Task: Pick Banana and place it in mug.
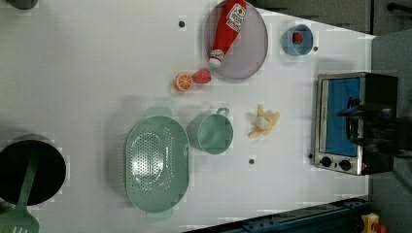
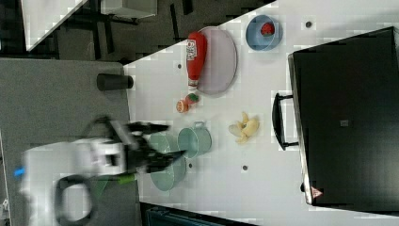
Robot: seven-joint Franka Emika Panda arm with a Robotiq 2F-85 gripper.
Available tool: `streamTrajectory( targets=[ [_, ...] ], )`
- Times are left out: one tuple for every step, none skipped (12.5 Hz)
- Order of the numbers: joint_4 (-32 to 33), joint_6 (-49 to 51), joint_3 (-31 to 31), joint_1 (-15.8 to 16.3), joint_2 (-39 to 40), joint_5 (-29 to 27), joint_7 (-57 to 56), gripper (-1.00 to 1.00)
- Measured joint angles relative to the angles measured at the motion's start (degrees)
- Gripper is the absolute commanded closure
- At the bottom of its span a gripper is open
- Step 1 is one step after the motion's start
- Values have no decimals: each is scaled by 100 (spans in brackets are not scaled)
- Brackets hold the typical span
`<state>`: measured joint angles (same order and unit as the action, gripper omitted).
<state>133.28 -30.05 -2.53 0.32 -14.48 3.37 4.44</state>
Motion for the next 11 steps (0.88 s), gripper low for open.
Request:
streamTrajectory(
  targets=[
    [325,-490,48,-7,329,77,0,-100],
    [615,-898,86,-18,648,81,0,-100],
    [795,-1183,82,19,944,59,0,-100],
    [918,-1494,31,68,1190,27,0,-100],
    [1041,-1818,42,58,1423,30,0,-100],
    [1074,-1995,45,55,1605,-8,0,-100],
    [1030,-2238,36,61,1828,-62,0,-100],
    [951,-2543,41,50,2063,-36,0,-100],
    [929,-2876,40,57,2289,-87,0,-100],
    [884,-3178,19,62,2533,-128,0,-100],
    [884,-3424,39,25,2759,-105,0,-100]
  ],
)
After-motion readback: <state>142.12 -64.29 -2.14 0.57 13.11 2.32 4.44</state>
